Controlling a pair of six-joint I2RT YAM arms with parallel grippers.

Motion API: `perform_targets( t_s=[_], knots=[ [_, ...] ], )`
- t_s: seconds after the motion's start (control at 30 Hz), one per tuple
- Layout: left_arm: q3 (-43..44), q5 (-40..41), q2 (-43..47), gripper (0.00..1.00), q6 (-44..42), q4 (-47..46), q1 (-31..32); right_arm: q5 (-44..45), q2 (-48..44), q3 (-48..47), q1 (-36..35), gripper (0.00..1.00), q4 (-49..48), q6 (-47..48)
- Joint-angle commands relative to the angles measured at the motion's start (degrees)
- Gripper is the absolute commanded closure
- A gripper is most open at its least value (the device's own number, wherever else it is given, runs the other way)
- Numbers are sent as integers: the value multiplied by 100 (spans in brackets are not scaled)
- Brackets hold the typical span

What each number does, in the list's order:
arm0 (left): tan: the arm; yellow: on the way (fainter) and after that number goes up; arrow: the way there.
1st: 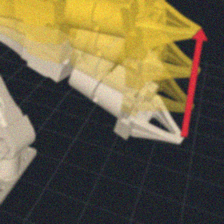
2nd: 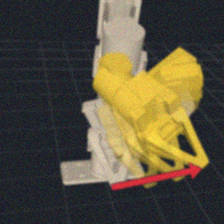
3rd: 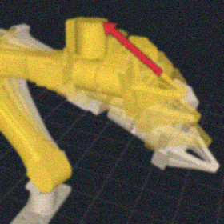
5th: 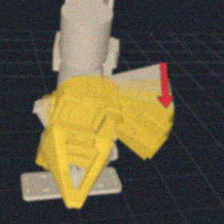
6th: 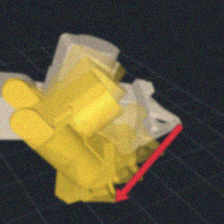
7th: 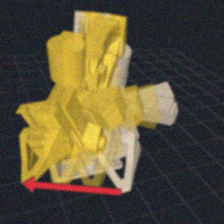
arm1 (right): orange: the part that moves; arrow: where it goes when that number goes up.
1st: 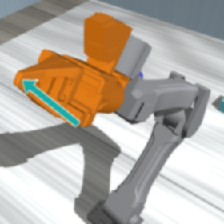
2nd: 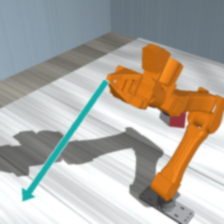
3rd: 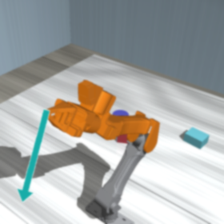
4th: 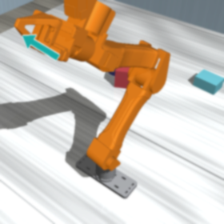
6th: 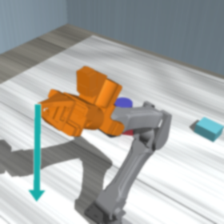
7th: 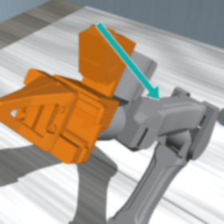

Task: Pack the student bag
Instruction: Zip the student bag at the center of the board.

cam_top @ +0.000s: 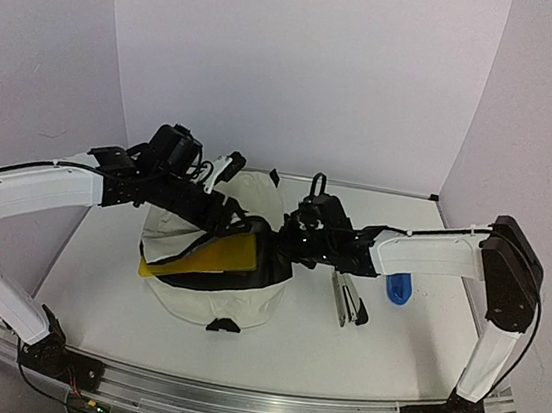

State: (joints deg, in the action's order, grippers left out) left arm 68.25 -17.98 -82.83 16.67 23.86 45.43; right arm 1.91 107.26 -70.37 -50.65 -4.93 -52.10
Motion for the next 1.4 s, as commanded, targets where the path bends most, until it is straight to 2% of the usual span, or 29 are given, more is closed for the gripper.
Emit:
perform_targets(
  t_s=[0.0, 0.17, 0.3, 0.43, 0.73, 1.03, 1.37],
  knots=[
    [848, -308, -49, 22, 69, -305, 0, -70, -615, 201, 29, 100, 134, 429],
    [1563, -623, -337, 6, 81, -119, -21, -142, -799, 286, 25, 100, 395, 550],
    [1669, -326, -623, 1, 48, -140, -177, -147, -913, 393, 29, 100, 451, 567],
    [1848, -336, -1334, 1, 304, -107, -445, -381, -1013, 470, 29, 100, 483, 568],
    [1984, -862, -2638, 2, 878, -813, -878, -870, -1335, 792, 25, 100, 635, 626],
    [1865, -905, -3081, 3, 1170, -1316, -1017, -1620, -1515, 1145, -50, 100, 745, 748],
    [1985, -833, -3304, 3, 1129, -1314, -1027, -2383, -1768, 1173, -335, 100, 887, 795]
  ],
)
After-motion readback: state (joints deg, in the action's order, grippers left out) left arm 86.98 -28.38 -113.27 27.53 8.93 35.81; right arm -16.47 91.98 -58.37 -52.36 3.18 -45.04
